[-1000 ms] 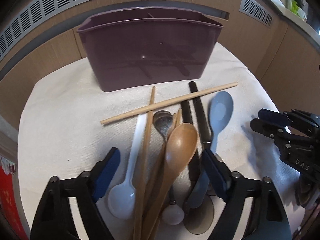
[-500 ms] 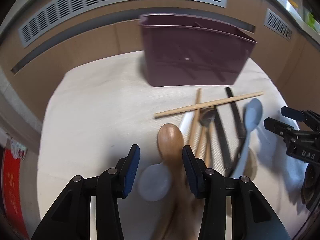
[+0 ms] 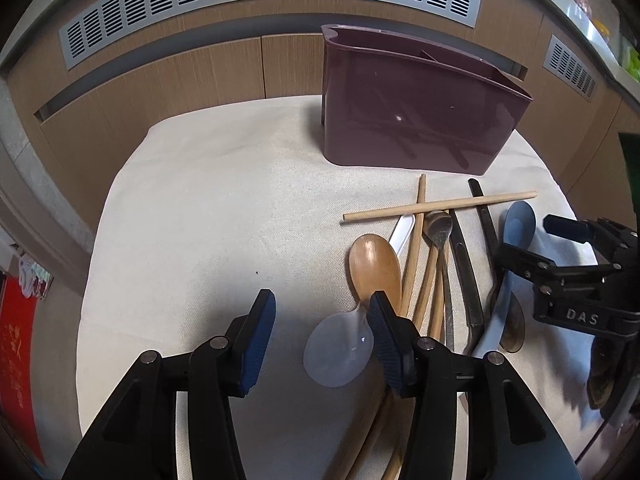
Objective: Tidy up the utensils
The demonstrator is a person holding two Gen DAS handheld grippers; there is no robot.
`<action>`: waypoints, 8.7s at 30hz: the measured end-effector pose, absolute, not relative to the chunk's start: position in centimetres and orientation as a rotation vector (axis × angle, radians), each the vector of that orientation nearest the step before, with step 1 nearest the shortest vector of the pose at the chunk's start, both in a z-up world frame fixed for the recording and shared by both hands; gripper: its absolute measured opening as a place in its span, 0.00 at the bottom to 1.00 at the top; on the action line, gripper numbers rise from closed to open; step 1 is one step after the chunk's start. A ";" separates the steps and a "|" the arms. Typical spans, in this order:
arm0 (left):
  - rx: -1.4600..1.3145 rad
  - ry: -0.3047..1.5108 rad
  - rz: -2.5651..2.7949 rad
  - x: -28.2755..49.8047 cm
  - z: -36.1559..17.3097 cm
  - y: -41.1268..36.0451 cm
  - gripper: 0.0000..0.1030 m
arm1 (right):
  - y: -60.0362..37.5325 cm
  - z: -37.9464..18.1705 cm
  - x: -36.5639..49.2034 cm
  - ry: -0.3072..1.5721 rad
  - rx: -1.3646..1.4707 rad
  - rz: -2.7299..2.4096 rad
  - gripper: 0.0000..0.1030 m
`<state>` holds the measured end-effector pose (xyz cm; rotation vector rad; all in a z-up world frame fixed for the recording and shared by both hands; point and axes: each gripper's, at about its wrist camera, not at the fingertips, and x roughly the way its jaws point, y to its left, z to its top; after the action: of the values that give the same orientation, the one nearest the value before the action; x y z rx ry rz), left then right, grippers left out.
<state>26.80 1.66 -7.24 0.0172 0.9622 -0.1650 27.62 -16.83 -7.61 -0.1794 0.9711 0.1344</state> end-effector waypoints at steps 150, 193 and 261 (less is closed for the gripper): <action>-0.149 0.534 -0.318 21.9 8.4 2.0 0.17 | -20.0 8.4 22.3 0.484 -0.021 0.206 0.10; 0.451 1.008 -0.589 17.6 -7.5 -5.1 0.41 | -23.4 2.5 21.3 0.688 -0.012 0.215 0.10; -0.044 0.629 -0.456 14.8 4.5 -3.9 0.30 | -23.3 6.7 14.2 0.566 -0.048 0.259 0.10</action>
<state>14.76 -3.92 4.48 -0.0437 0.6285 -0.4557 14.18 -23.31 6.65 -0.0484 0.5664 0.2594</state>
